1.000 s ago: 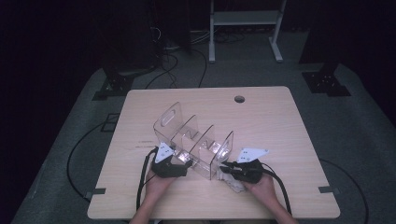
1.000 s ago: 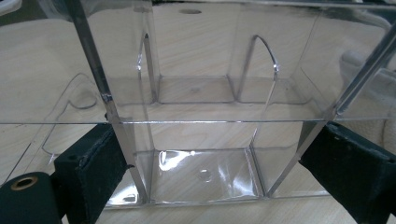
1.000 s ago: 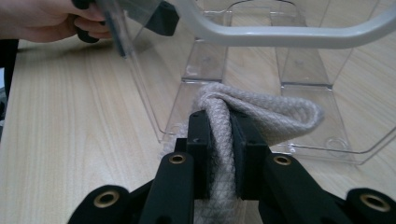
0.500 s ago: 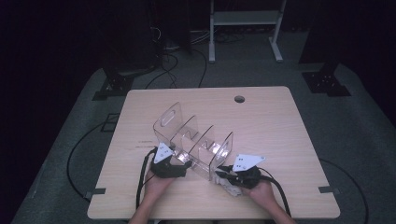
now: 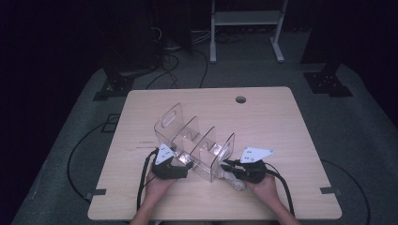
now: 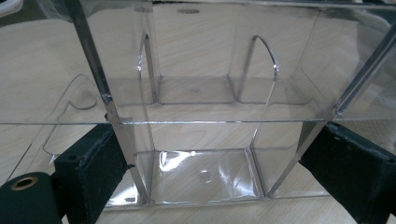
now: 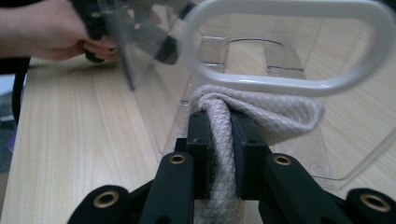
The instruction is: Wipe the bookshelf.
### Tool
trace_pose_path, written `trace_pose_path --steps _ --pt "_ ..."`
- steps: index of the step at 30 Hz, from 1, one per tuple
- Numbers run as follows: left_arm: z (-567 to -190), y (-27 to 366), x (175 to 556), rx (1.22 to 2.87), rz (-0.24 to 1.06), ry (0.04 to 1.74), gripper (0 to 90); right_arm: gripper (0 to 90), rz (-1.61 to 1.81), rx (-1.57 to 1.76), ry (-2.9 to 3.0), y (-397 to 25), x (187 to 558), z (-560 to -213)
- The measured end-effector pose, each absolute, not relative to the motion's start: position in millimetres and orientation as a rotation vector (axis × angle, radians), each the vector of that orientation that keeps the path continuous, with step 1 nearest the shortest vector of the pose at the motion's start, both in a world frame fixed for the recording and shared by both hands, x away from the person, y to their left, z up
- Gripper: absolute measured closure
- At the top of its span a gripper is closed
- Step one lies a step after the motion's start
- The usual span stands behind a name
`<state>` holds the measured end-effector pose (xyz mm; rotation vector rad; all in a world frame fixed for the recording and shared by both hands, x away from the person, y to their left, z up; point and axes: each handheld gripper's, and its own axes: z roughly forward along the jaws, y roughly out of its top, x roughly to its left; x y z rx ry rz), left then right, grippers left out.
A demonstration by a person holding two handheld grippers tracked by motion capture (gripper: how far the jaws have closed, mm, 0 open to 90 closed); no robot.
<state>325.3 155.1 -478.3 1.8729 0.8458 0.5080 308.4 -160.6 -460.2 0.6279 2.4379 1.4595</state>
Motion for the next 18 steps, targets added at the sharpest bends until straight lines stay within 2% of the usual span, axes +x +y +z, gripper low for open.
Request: trace_pose_path --steps 4,9,13,18 --pt "-479 157 325 1.873 0.503 0.841 8.2 78.6 1.461 0.468 2.451 -148 291 -455" --pt "-478 155 325 1.873 0.516 0.848 8.1 78.7 1.480 0.565 2.449 -155 303 -455" --pt "-479 158 325 1.871 0.507 0.846 8.3 78.6 1.492 0.429 2.473 -141 285 -454" --pt "-478 156 325 1.877 0.514 0.839 8.2 78.8 1.521 0.535 2.461 -154 299 -452"
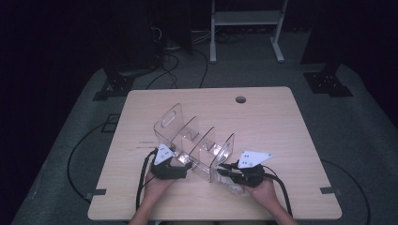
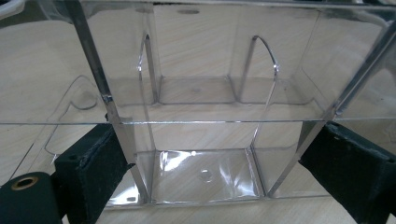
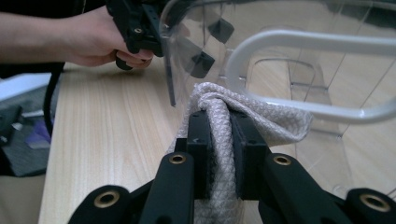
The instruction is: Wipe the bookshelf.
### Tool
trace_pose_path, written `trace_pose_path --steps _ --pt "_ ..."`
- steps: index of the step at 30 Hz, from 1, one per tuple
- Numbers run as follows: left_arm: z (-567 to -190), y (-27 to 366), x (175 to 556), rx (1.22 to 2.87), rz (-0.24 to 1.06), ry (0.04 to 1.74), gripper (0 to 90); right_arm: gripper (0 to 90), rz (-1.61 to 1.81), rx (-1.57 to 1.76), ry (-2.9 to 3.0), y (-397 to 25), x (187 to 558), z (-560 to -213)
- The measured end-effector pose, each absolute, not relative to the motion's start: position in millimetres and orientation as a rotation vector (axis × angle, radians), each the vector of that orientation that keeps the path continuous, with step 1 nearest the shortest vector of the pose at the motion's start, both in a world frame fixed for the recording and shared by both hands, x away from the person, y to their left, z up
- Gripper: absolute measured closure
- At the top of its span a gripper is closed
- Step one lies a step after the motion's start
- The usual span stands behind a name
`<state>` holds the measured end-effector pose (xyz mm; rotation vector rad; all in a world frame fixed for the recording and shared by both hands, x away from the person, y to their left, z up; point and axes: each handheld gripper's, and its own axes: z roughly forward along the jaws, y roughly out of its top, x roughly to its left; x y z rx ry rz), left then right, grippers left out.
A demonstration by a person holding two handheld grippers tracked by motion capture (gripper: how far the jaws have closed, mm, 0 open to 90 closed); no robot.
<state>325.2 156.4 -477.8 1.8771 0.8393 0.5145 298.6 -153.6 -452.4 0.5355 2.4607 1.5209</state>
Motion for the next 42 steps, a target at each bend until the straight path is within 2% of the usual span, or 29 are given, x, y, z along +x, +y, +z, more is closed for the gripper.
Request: trace_pose_path --steps 5,13,18,23,28,33,39,42 --pt "-479 158 325 1.879 0.510 0.841 8.3 78.4 1.518 0.400 2.474 -137 277 -449" --pt "-479 157 325 1.865 0.509 0.844 8.3 78.7 1.520 0.392 2.428 -137 273 -430" --pt "-479 157 325 1.869 0.510 0.839 8.3 79.0 1.572 0.510 2.359 -154 288 -421" --pt "-479 159 325 1.872 0.505 0.834 8.4 79.0 1.545 0.438 2.370 -142 276 -420" --pt "-479 157 326 1.870 0.513 0.844 8.3 79.0 1.563 0.544 2.346 -160 299 -415" --pt "-479 160 326 1.870 0.505 0.828 8.4 78.9 1.564 0.487 2.359 -152 289 -413" --pt "-479 159 325 1.872 0.506 0.829 8.3 78.7 1.508 0.664 2.239 -178 318 -410" --pt "-479 159 325 1.872 0.504 0.828 8.3 78.6 1.532 0.656 2.265 -176 318 -411"
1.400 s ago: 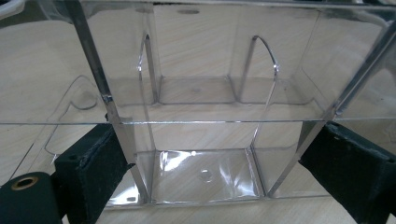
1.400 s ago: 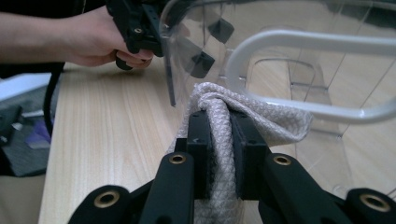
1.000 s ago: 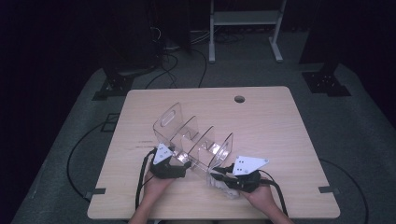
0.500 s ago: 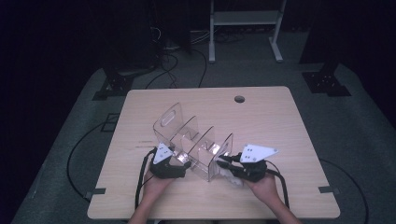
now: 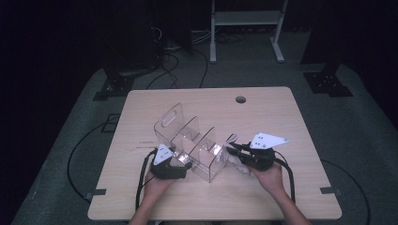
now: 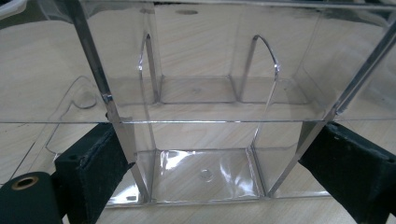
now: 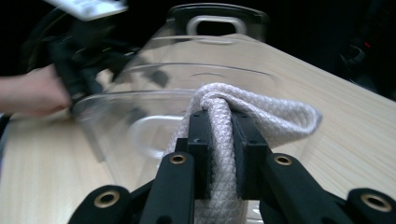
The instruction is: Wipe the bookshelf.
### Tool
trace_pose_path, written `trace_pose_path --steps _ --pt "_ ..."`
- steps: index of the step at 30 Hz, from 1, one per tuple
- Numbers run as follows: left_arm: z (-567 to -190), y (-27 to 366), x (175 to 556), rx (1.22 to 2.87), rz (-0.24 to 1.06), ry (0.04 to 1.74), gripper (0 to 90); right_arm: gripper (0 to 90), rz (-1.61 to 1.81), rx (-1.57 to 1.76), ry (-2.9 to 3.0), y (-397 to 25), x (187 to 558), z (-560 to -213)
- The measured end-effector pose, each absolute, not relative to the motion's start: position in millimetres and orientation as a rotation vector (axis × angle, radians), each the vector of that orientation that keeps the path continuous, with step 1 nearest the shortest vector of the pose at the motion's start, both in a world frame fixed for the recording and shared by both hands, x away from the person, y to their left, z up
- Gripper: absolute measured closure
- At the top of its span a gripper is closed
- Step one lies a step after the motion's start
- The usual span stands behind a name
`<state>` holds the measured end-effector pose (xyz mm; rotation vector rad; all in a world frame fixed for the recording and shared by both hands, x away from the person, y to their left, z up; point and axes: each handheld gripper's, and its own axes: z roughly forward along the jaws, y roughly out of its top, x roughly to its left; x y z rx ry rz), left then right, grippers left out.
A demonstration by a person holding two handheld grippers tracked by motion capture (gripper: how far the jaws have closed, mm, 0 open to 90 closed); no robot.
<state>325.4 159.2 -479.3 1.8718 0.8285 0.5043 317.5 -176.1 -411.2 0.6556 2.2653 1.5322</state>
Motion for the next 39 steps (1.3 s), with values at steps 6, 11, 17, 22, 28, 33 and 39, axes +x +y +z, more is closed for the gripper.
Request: trace_pose_path --steps 6,11,17,22,28,33,39 --pt "-479 159 325 1.871 0.507 0.824 8.3 78.8 1.523 0.672 2.260 -181 324 -414" --pt "-480 159 326 1.870 0.503 0.826 8.3 78.6 1.564 0.658 2.291 -180 322 -423" --pt "-480 159 325 1.866 0.508 0.827 8.3 78.4 1.564 0.730 2.286 -184 328 -428" --pt "-480 159 326 1.863 0.506 0.826 8.3 78.2 1.576 0.626 2.341 -170 315 -432" --pt "-480 159 325 1.863 0.507 0.829 8.2 78.4 1.558 0.716 2.316 -178 324 -433" --pt "-480 160 326 1.862 0.505 0.826 8.3 78.0 1.540 0.533 2.369 -159 307 -435" --pt "-481 160 326 1.860 0.510 0.829 8.3 78.3 1.539 0.647 2.338 -166 316 -435"
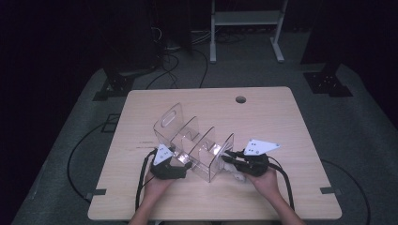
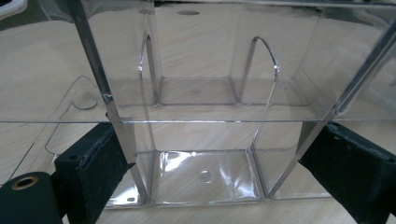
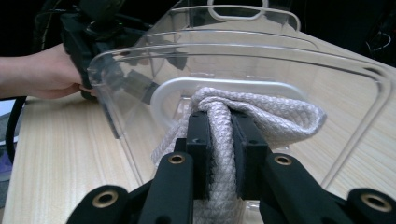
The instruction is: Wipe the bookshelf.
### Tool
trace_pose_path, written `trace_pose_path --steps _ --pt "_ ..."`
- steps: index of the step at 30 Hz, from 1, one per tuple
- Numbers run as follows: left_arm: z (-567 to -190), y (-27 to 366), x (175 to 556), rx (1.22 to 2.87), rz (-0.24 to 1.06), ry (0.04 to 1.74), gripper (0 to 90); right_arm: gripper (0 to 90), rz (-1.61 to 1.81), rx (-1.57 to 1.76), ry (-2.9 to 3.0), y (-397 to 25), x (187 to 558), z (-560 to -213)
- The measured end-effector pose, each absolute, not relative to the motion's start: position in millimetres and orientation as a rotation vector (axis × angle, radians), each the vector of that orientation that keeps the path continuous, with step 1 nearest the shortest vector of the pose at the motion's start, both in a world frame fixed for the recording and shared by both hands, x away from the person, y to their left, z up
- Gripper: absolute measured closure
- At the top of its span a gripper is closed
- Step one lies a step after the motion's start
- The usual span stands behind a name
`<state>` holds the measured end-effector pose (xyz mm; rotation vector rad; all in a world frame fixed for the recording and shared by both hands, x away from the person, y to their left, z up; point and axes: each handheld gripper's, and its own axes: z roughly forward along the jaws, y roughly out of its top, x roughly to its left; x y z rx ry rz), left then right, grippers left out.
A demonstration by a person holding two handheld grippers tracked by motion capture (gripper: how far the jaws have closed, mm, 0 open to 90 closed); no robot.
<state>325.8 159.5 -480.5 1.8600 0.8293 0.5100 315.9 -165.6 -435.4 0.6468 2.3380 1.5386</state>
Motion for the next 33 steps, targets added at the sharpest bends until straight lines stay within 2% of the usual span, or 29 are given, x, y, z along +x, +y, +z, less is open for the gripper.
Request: trace_pose_path --steps 4,10,15,19,27,33 --pt "-480 161 326 1.862 0.504 0.825 8.3 78.3 1.533 0.529 2.368 -157 307 -436" --pt "-480 158 326 1.860 0.508 0.829 8.2 78.4 1.516 0.724 2.297 -175 325 -437" --pt "-480 159 326 1.862 0.503 0.827 8.2 78.4 1.505 0.602 2.320 -163 313 -439" --pt "-480 159 326 1.865 0.504 0.828 8.2 78.7 1.518 0.715 2.276 -180 324 -438" --pt "-480 158 326 1.863 0.508 0.829 8.3 78.7 1.538 0.822 2.266 -190 337 -455" --pt "-480 158 326 1.862 0.506 0.831 8.2 78.5 1.424 0.913 2.351 -192 346 -475"
